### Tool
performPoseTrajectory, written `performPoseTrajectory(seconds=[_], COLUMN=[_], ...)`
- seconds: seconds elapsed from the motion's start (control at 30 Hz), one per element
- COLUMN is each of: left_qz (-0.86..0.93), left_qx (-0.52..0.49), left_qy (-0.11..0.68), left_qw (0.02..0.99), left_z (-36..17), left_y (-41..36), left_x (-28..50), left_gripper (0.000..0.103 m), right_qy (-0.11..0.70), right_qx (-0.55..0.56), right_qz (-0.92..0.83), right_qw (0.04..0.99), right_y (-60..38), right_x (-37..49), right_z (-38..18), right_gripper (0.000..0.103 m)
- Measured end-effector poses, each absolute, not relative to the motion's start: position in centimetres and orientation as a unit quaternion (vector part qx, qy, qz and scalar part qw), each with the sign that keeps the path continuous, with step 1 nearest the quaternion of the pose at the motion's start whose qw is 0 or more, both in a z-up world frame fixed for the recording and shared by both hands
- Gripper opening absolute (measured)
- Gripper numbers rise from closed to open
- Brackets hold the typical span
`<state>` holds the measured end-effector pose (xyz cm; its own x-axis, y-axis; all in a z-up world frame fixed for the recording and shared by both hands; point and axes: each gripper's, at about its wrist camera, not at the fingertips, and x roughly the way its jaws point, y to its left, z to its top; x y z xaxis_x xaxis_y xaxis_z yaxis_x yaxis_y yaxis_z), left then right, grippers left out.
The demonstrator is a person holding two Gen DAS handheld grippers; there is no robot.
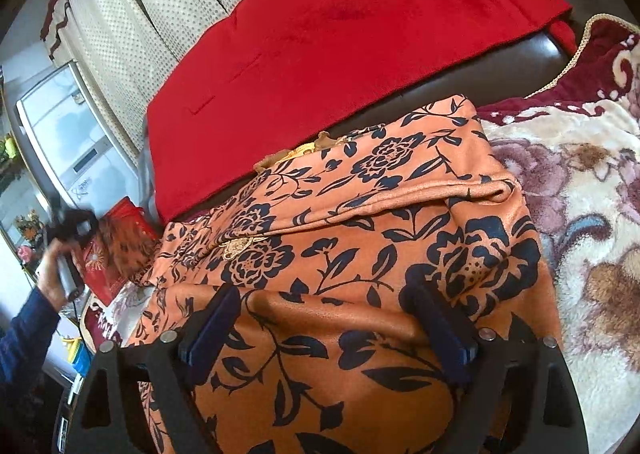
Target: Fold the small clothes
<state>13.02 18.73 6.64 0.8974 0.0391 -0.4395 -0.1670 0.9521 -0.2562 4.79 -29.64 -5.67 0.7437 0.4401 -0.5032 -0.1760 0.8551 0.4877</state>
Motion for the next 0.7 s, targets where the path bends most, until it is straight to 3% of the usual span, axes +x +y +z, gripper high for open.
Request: performPoseTrajectory(seconds=[0.1,0.2,0.27,0.4,0.43,0.53,0.7], left_qz=[-0.041,-0.135,-0.159,-0.148,-0.14,-0.104,0.018], left_qx=[-0.049,0.027,0.061,0.023,-0.001,-0.098,-0.217], left_qy=[0.227,0.303,0.377,0.413,0.407,0.373,0.307], left_qw=[0.972,0.943,0.91,0.898,0.903,0.917,0.927], left_z=[6.0,1.0,-3.6,-6.9,-6.7,-6.2,-7.0], left_y=[7.7,-0.4,-3.3,-0.9,0.7,7.0,18.1], left_x=[12.8,14.0,14.5,12.3,11.5,7.7,4.2], left_gripper=[0.006,0.018,0.066,0.068,0.068,0.086,0.087], right_qy=[0.313,0.312,0.312,0.309,0.307,0.307,0.344], right_qx=[0.213,0.216,0.217,0.222,0.225,0.227,0.165], right_qz=[0.171,0.173,0.174,0.178,0.181,0.182,0.139], right_qw=[0.91,0.909,0.908,0.908,0.907,0.906,0.914], right_y=[-29.8,-29.9,-29.9,-30.1,-30.2,-30.3,-28.6], right_x=[4.7,4.7,4.7,4.6,4.6,4.5,4.9], right_z=[-5.7,-5.7,-5.8,-5.8,-5.8,-5.8,-4.9], right_gripper=[0.091,0.091,0.091,0.091,0.091,0.091,0.091])
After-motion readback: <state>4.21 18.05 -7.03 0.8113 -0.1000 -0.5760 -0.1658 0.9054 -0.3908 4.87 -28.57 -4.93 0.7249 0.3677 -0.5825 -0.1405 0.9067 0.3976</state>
